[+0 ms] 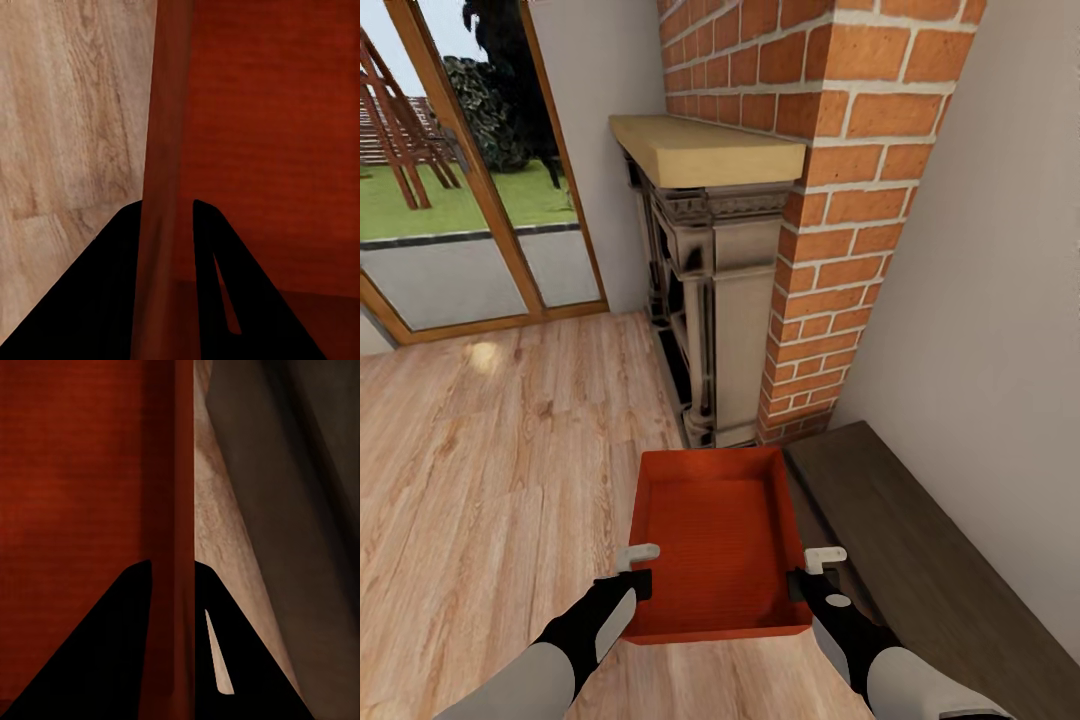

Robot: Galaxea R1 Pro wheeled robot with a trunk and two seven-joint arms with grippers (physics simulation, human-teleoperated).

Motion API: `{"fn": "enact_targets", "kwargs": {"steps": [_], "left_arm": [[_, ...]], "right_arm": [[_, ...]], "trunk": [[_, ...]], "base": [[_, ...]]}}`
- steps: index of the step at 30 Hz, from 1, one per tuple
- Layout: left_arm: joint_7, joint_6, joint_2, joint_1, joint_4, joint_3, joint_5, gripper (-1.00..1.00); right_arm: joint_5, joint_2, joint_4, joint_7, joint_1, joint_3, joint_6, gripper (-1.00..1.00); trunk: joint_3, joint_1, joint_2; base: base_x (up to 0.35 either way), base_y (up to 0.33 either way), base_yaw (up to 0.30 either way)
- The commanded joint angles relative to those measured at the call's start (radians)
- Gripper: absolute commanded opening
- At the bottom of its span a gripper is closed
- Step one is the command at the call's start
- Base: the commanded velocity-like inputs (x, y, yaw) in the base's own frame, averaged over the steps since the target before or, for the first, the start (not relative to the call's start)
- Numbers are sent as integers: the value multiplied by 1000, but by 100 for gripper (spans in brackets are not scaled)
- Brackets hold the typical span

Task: Move the two storage containers from the living room to the garage. In the garage, place one container on the floor and stack the other container on top of it (either order is fine).

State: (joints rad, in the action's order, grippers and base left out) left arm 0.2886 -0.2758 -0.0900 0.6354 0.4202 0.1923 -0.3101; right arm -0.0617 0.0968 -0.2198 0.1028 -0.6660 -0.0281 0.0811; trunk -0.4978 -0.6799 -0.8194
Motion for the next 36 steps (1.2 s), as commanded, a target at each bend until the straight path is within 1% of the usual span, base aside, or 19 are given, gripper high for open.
{"fn": "enact_targets", "kwargs": {"steps": [1,24,31,36], "left_arm": [[39,24,6,1,5,-25,25,-100],[39,23,6,1,3,-25,23,-100],[40,23,6,1,4,-25,23,-100],[39,23,6,1,5,-25,23,-100]], "right_arm": [[-4,-2,3,8,0,10,3,-100],[-5,-1,3,6,0,10,2,-100],[-4,-1,3,6,0,10,1,-100],[-4,-2,3,6,0,10,0,-100]], "trunk": [[1,0,-1],[37,0,-1],[39,0,-1],[39,0,-1]], "base": [[0,0,0],[0,0,0],[0,0,29],[0,0,179]]}}
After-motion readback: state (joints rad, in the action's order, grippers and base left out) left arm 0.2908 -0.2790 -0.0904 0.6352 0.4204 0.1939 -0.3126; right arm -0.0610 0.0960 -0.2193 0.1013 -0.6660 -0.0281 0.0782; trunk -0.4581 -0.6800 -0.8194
